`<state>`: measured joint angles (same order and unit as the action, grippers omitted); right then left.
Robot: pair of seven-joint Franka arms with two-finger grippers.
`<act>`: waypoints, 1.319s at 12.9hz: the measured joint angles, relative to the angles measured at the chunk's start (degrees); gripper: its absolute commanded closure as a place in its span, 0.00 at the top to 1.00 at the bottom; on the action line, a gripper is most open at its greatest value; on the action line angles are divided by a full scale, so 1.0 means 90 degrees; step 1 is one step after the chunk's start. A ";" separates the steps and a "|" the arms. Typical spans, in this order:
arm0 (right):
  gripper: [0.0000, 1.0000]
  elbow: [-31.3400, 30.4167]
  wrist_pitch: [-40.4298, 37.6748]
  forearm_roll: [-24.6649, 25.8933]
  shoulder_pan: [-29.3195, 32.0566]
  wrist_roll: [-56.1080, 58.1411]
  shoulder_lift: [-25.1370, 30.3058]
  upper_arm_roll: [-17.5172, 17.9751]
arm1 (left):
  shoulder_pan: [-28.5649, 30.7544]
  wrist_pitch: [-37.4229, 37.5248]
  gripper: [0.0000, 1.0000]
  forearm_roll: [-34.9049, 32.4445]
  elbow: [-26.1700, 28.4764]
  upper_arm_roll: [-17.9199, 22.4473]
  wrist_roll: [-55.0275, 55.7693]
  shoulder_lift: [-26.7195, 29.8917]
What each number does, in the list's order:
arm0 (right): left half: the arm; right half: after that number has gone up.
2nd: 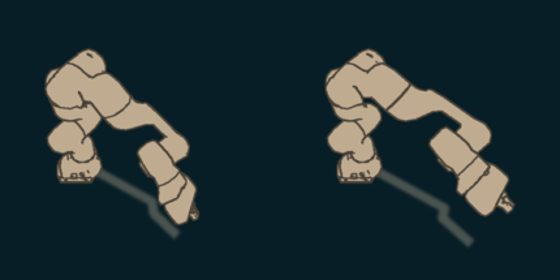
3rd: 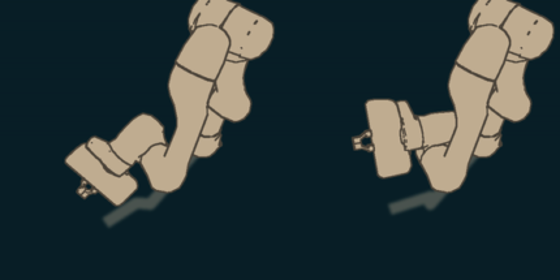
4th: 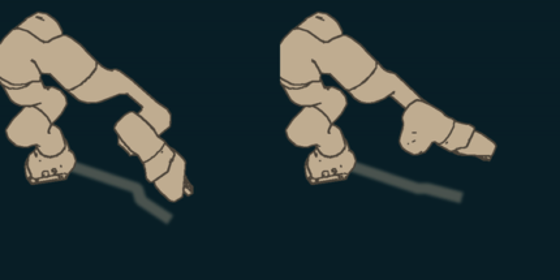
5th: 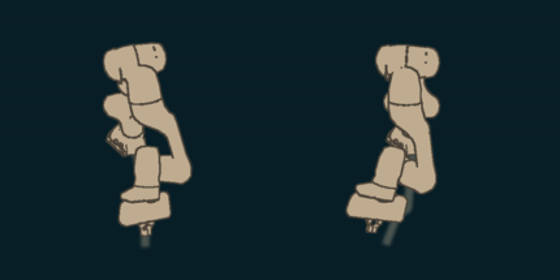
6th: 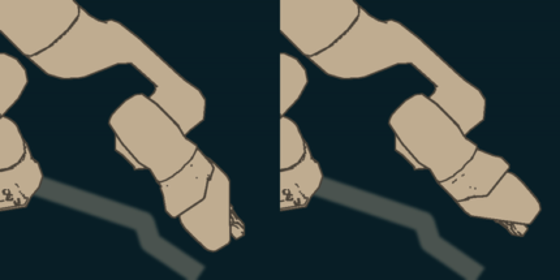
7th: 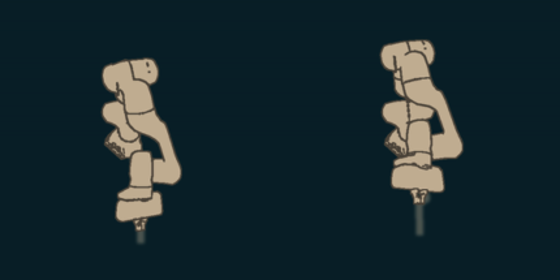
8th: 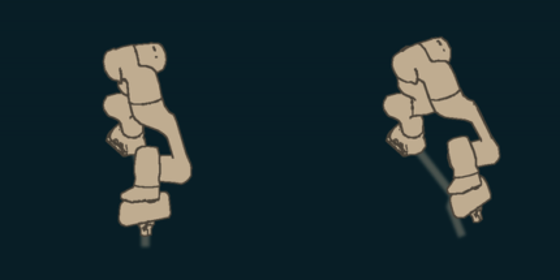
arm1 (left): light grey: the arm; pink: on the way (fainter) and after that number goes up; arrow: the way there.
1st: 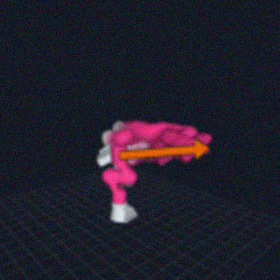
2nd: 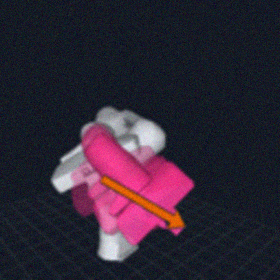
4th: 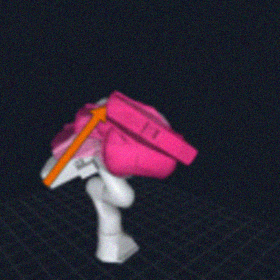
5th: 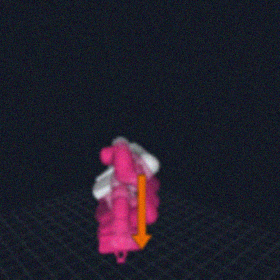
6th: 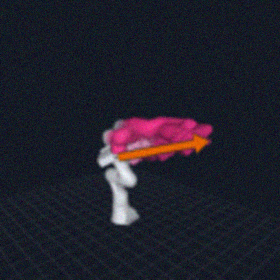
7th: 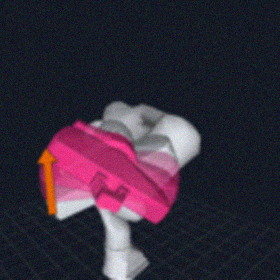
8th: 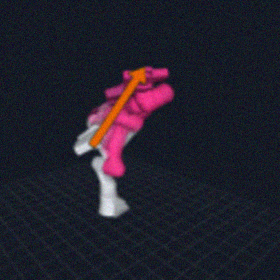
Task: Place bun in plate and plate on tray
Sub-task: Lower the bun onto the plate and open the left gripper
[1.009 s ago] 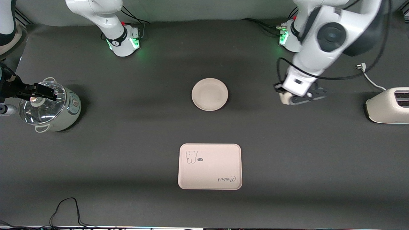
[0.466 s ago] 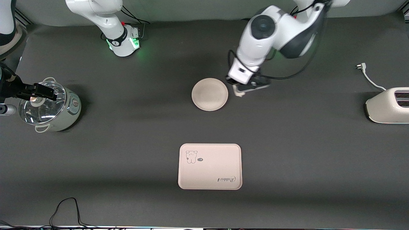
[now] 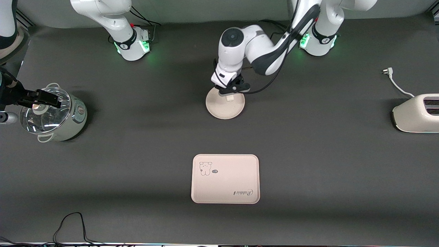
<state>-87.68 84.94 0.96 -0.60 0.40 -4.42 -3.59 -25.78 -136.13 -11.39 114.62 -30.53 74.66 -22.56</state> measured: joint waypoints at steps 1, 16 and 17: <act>1.00 0.0000 0.0000 0.0000 0.0000 0.0000 0.0000 0.0000 | -0.0026 -0.0113 0.00 -0.0163 -0.0057 0.0004 0.0031 -0.0269; 1.00 -0.0008 0.0000 0.0000 -0.0003 0.0000 0.0002 0.0000 | -0.0137 0.0532 1.00 -0.1187 -0.1150 0.0013 0.0936 -0.1181; 1.00 -0.0010 -0.0001 -0.0012 -0.0005 0.0000 0.0004 0.0000 | -0.0140 0.0653 1.00 -0.1186 -0.1244 0.0005 0.0945 -0.1137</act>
<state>-87.76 84.94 0.85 -0.64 0.40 -4.38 -3.59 -27.05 -130.25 -22.07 103.43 -30.48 83.17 -32.79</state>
